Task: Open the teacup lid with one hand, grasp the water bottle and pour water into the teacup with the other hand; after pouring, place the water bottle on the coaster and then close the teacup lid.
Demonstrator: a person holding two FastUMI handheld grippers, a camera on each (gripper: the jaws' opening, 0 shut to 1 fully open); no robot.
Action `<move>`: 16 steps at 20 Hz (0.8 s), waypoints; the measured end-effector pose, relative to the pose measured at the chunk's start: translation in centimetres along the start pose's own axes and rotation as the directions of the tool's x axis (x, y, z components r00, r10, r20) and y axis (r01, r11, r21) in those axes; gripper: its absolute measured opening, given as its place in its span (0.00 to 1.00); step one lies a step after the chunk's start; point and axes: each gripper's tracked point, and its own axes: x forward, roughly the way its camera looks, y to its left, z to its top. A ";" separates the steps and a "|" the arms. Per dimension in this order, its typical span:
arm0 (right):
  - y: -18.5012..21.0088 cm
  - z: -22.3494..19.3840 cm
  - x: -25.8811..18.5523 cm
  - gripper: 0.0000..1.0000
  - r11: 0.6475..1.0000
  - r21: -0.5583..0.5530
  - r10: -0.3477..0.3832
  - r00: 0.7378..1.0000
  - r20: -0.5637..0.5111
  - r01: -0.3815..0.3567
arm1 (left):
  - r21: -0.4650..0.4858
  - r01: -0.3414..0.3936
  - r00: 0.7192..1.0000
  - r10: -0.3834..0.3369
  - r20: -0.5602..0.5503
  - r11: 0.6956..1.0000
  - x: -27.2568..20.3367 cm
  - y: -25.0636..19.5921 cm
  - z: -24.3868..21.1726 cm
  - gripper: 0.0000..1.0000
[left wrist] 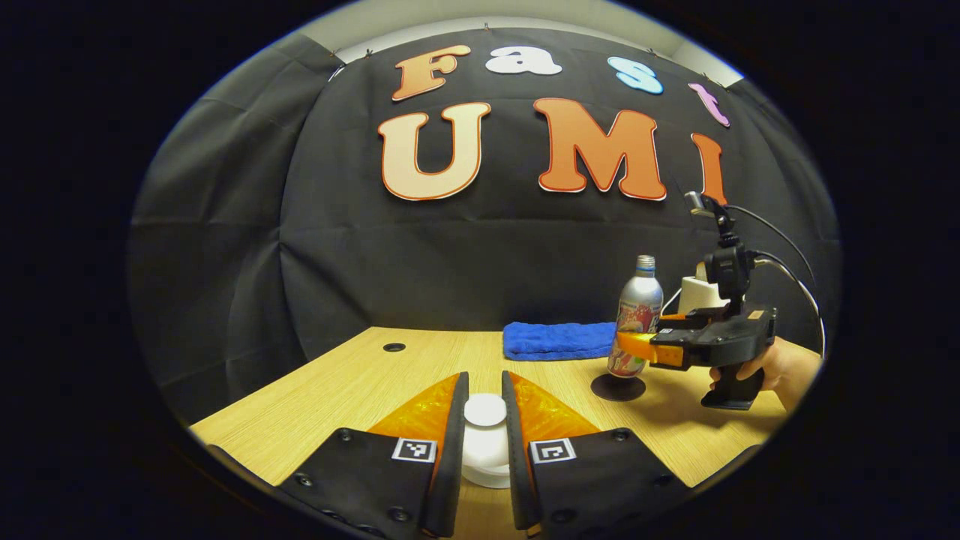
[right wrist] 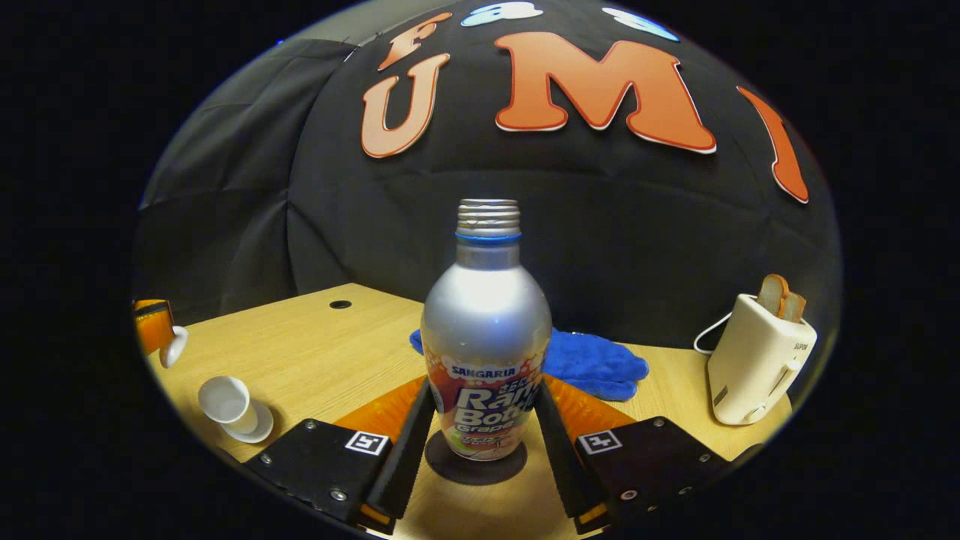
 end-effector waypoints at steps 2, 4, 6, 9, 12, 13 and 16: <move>0.4 -1.2 0.6 0.77 1.000 0.002 0.004 1.000 -0.029 -0.004 | -0.002 0.003 1.000 -0.003 -0.007 1.000 0.2 -0.1 -0.2 0.31; 0.5 -2.2 0.8 0.77 1.000 0.004 0.002 0.999 -0.052 -0.001 | -0.004 0.007 1.000 -0.007 -0.017 1.000 0.4 -0.2 -0.6 0.31; 0.3 -2.3 1.2 0.77 1.000 0.021 0.002 0.999 -0.053 -0.001 | -0.009 0.011 1.000 -0.011 -0.019 1.000 0.5 -0.5 -0.7 0.31; 0.4 -2.3 0.8 0.77 1.000 0.024 0.006 0.998 -0.062 -0.004 | -0.015 0.014 0.999 -0.014 -0.033 1.000 0.7 -0.5 -1.3 0.29; 0.5 -2.4 0.7 0.77 1.000 0.012 0.004 0.998 -0.062 -0.003 | -0.024 0.023 0.999 -0.024 -0.043 0.999 1.0 -1.0 -1.5 0.31; 0.6 -2.6 0.6 0.79 1.000 0.005 0.004 0.998 -0.068 -0.004 | -0.024 0.023 0.999 -0.024 -0.045 0.999 1.2 -1.1 -1.9 0.29; 1.1 -2.8 0.0 0.87 1.000 0.000 0.025 0.996 -0.081 -0.025 | -0.024 0.023 0.997 -0.025 -0.070 0.999 1.6 -1.2 -3.2 0.31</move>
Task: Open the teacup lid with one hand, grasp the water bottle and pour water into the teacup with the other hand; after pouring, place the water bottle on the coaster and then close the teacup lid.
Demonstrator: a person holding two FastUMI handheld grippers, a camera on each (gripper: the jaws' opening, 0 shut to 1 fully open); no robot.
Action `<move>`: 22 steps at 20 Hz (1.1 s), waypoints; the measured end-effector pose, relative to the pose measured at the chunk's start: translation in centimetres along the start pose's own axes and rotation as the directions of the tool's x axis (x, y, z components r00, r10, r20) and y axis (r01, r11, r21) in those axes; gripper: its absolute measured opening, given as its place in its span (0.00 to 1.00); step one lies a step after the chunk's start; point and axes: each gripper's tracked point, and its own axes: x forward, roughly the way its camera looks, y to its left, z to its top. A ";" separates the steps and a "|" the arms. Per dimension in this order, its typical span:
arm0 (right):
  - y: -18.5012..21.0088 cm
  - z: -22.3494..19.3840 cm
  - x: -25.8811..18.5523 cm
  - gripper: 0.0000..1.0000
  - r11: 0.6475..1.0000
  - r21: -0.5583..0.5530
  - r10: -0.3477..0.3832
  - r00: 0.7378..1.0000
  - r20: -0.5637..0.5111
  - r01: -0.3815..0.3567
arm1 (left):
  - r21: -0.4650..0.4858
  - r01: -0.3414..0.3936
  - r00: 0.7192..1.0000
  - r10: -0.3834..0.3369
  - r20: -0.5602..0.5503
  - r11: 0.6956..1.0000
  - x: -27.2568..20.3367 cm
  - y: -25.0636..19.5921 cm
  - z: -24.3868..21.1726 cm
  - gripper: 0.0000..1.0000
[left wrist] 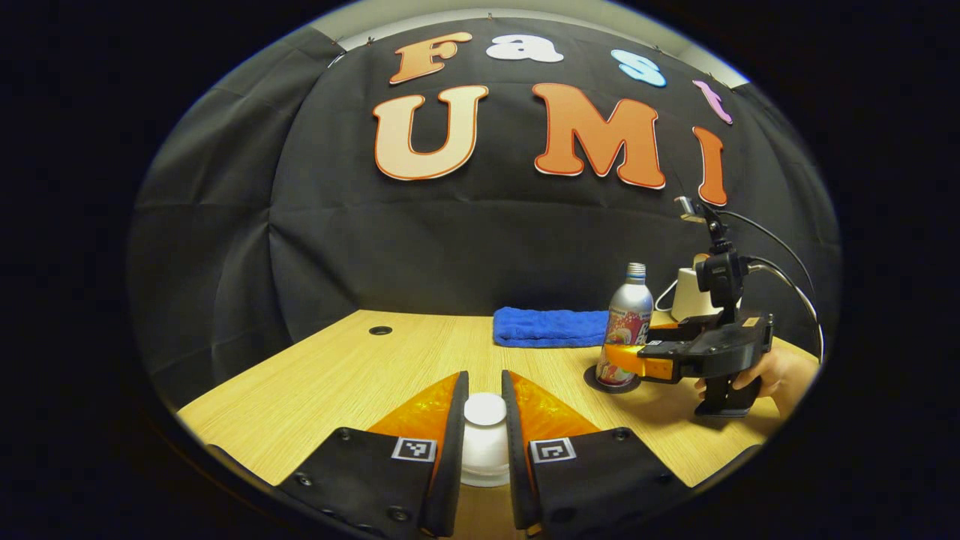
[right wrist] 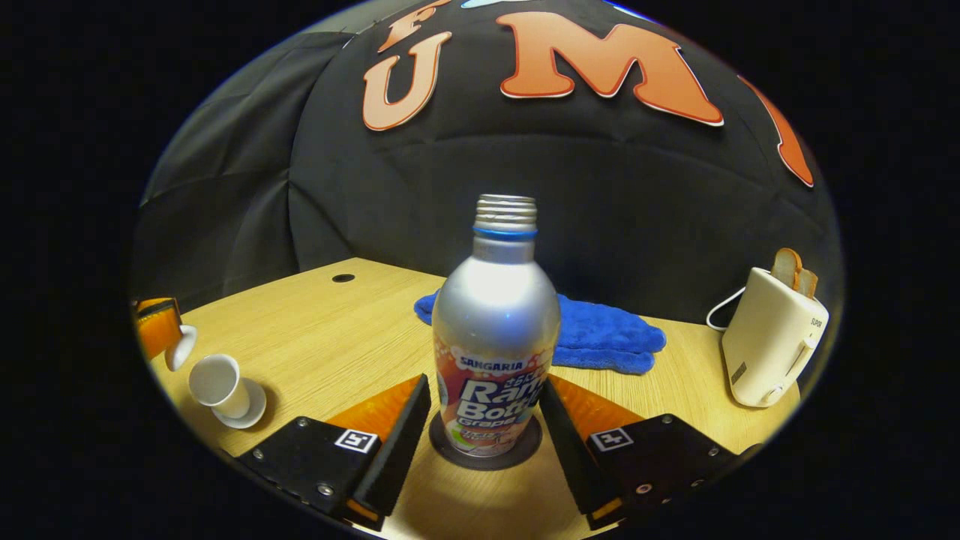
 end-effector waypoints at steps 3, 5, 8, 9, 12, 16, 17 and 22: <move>0.1 0.4 -0.7 0.96 1.000 -0.007 0.007 1.000 0.011 -0.007 | 0.001 -0.003 1.000 0.003 -0.014 1.000 0.6 0.1 -0.6 0.32; 0.1 0.5 -1.6 0.98 1.000 -0.005 0.011 1.000 0.014 -0.011 | 0.001 -0.002 1.000 0.002 -0.020 1.000 1.0 0.0 -1.1 0.31; 0.3 0.6 -3.3 0.98 1.000 0.007 0.020 1.000 0.023 -0.020 | 0.015 0.000 0.999 0.000 -0.044 1.000 1.5 -0.1 -2.0 0.29; 0.4 0.7 -3.9 0.98 1.000 -0.003 0.024 0.999 0.026 -0.024 | 0.023 0.000 0.999 0.001 -0.052 1.000 1.7 -0.2 -2.3 0.31; 0.8 1.8 -5.8 0.98 0.999 -0.035 0.032 0.998 0.058 -0.030 | 0.012 0.007 0.997 -0.006 -0.083 1.000 2.2 -0.5 -3.3 0.31; 1.3 3.0 -8.5 0.98 0.998 -0.047 0.042 0.993 0.110 -0.037 | 0.013 0.008 0.996 -0.007 -0.092 1.000 2.5 -0.7 -3.6 0.29; 1.3 3.2 -9.2 0.98 0.998 -0.045 0.043 0.992 0.122 -0.037 | 0.017 0.009 0.995 -0.007 -0.100 1.000 2.4 -0.6 -3.9 0.31; -0.6 4.4 -12.0 0.98 1.000 -0.010 -0.016 0.982 0.189 0.018 | 0.019 -0.003 0.999 0.004 -0.047 1.000 1.9 -0.5 -2.1 0.47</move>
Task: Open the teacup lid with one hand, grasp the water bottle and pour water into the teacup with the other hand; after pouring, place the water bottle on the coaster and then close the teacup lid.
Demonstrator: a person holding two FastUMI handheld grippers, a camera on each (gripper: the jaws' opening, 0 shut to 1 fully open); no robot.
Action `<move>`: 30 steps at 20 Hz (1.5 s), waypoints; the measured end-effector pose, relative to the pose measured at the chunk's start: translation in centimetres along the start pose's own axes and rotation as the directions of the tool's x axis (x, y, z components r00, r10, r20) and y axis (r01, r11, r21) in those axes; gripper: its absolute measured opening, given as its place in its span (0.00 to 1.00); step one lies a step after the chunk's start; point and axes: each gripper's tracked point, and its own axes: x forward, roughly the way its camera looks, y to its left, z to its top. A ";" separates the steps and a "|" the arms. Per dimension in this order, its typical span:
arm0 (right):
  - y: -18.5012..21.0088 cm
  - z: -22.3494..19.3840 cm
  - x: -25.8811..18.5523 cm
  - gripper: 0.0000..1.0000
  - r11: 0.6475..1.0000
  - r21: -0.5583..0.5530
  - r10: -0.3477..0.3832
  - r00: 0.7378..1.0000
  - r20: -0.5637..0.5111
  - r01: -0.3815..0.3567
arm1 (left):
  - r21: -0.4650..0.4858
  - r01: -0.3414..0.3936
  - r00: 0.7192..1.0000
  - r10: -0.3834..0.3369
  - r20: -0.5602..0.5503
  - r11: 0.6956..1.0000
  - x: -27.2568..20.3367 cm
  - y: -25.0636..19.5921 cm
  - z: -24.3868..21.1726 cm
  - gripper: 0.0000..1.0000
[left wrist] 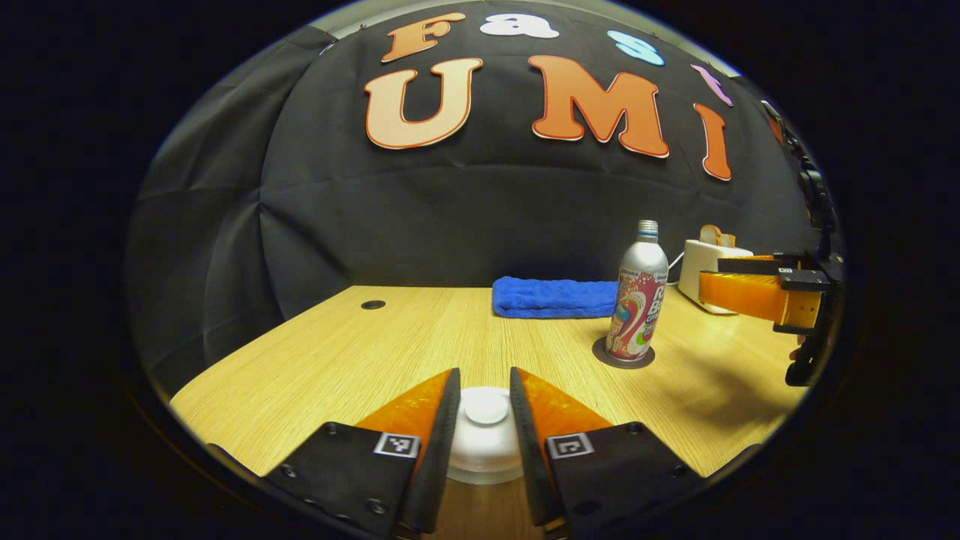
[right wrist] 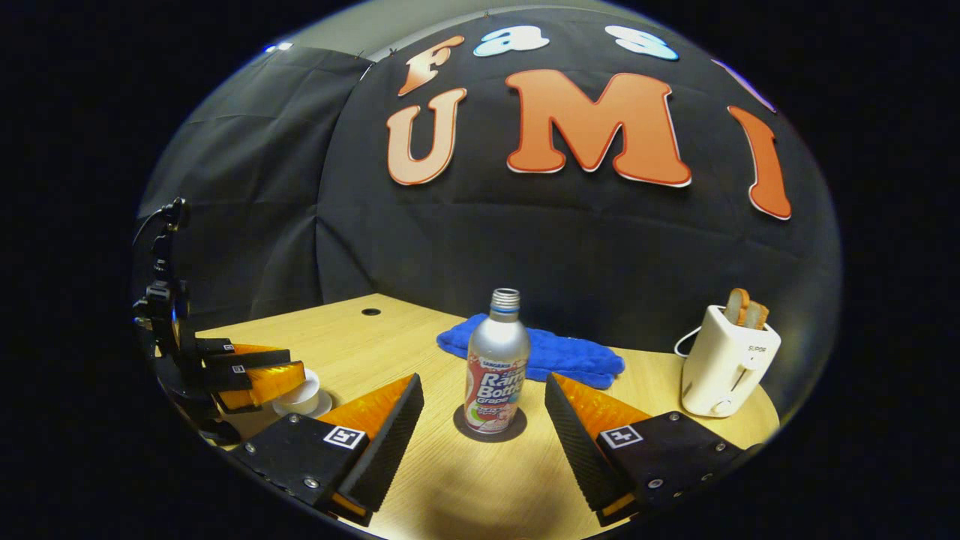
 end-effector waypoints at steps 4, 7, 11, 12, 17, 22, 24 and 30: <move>-2.3 1.6 -2.1 0.98 0.998 0.005 -0.069 0.996 0.062 0.069 | 0.018 -0.029 0.995 0.027 0.101 0.999 -0.7 -0.2 3.6 0.58; -3.5 2.3 -3.7 0.98 0.992 -0.019 -0.119 0.987 0.105 0.122 | 0.022 -0.023 0.983 0.018 0.180 0.999 -1.7 -1.2 6.6 0.70; -4.4 3.4 -5.9 0.98 0.987 -0.041 -0.150 0.976 0.157 0.159 | 0.022 -0.020 0.966 0.013 0.257 1.000 -2.8 -2.3 9.9 0.76; -4.5 3.8 -6.2 0.98 0.986 -0.041 -0.152 0.973 0.174 0.161 | 0.024 -0.025 0.962 0.018 0.272 0.999 -3.1 -2.5 10.6 0.80; -5.8 4.8 -8.3 0.97 0.985 -0.006 -0.168 0.964 0.204 0.173 | 0.022 -0.021 0.951 0.013 0.309 1.000 -4.1 -3.6 12.6 0.88; -6.9 5.6 -9.8 0.97 0.979 0.001 -0.197 0.950 0.243 0.203 | 0.008 -0.001 0.950 -0.002 0.311 1.000 -4.5 -5.1 13.1 1.00; -7.3 5.5 -10.2 0.97 0.974 -0.013 -0.215 0.943 0.253 0.225 | -0.005 -0.002 0.952 0.003 0.307 1.000 -4.5 -5.3 13.1 1.00; -7.5 5.0 -11.2 0.97 0.971 -0.009 -0.228 0.943 0.243 0.237 | -0.026 -0.015 0.955 0.022 0.294 1.000 -4.7 -5.3 12.8 1.00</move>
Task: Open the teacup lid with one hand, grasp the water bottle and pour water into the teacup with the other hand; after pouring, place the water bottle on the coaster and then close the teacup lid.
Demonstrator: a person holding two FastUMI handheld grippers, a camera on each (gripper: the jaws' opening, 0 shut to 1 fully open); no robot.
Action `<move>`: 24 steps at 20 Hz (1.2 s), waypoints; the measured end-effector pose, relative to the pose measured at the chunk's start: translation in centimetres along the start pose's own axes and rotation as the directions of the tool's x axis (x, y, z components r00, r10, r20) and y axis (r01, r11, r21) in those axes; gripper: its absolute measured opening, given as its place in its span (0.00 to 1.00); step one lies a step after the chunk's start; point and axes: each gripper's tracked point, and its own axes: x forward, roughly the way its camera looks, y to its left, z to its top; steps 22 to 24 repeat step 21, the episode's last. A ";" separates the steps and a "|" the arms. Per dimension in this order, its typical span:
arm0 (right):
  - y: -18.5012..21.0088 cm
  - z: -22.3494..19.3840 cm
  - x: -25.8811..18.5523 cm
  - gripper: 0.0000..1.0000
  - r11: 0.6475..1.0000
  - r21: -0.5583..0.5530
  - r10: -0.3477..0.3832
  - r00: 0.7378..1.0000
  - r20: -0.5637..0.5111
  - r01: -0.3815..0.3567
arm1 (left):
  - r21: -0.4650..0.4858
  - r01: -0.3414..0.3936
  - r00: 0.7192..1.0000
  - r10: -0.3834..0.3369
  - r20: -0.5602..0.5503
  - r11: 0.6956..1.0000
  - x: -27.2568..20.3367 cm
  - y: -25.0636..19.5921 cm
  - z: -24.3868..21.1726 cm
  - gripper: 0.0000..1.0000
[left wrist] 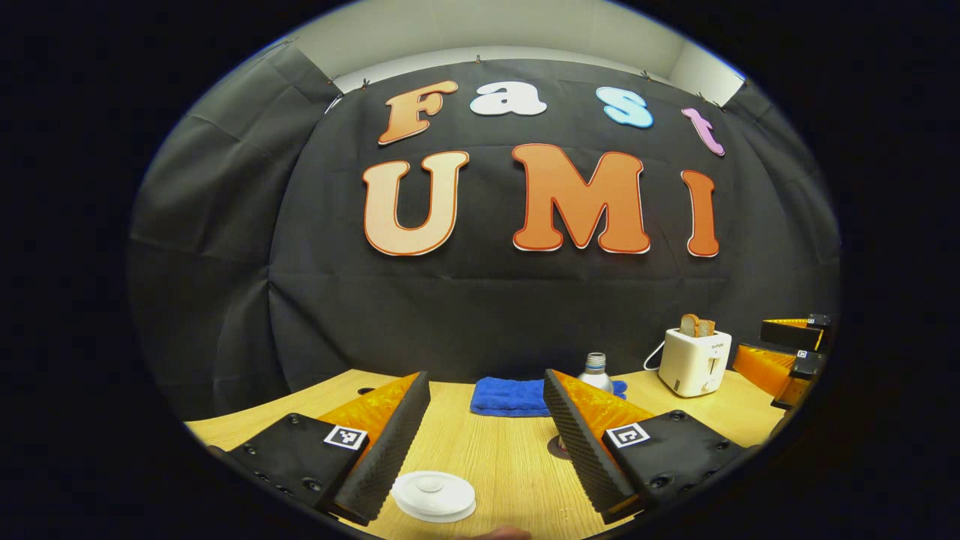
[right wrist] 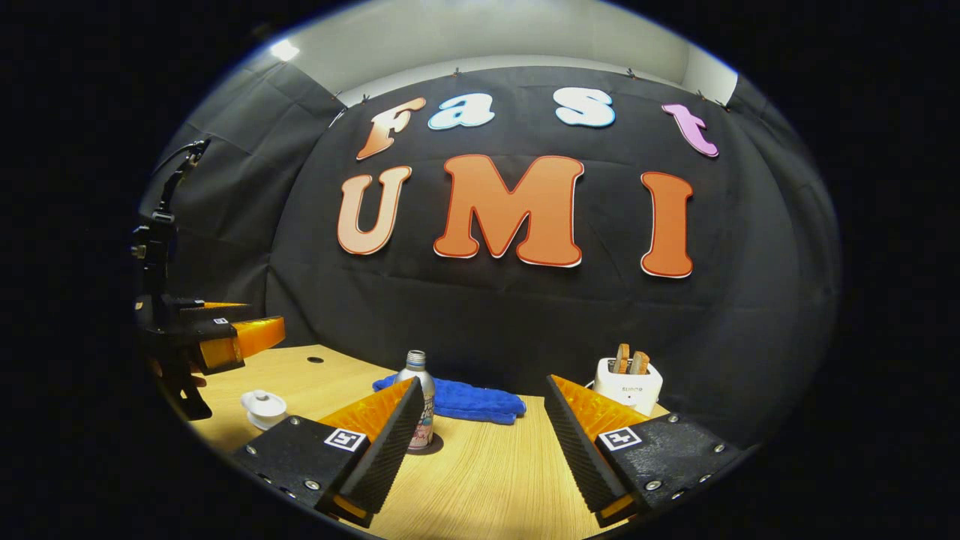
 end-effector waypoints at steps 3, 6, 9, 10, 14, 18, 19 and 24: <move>0.0 0.4 -0.4 0.96 1.000 0.001 -0.002 1.000 0.000 0.002 | 0.015 -0.003 1.000 0.003 0.000 1.000 -0.5 0.0 0.2 1.00; 0.4 1.0 -0.9 0.96 1.000 -0.010 0.005 1.000 0.010 -0.004 | 0.037 -0.016 1.000 0.015 0.021 0.999 -1.2 0.4 0.8 1.00; 0.2 1.3 -1.2 0.96 1.000 -0.027 -0.003 1.000 0.019 0.003 | 0.054 -0.028 0.999 0.027 0.022 0.998 -1.7 0.6 0.4 1.00; 0.3 1.4 -1.3 0.96 1.000 -0.031 -0.003 1.000 0.020 0.004 | 0.055 -0.026 0.999 0.025 0.023 0.998 -1.9 0.6 0.5 1.00; -0.3 1.2 -1.6 0.97 0.999 -0.034 -0.021 1.000 0.013 0.022 | 0.057 -0.033 0.999 0.031 0.033 0.998 -2.1 1.0 0.5 1.00; -0.5 0.8 -1.3 0.97 0.999 -0.024 -0.030 1.000 0.003 0.030 | 0.064 -0.044 0.999 0.042 0.026 0.997 -2.0 1.5 0.0 1.00; -0.5 0.7 -1.3 0.97 0.999 -0.027 -0.032 0.999 0.002 0.032 | 0.065 -0.045 0.999 0.044 0.028 0.997 -2.0 1.5 0.0 1.00; -0.4 0.6 -1.3 0.97 0.999 -0.029 -0.032 0.999 -0.002 0.032 | 0.066 -0.048 0.998 0.046 0.032 0.997 -2.2 1.6 0.1 1.00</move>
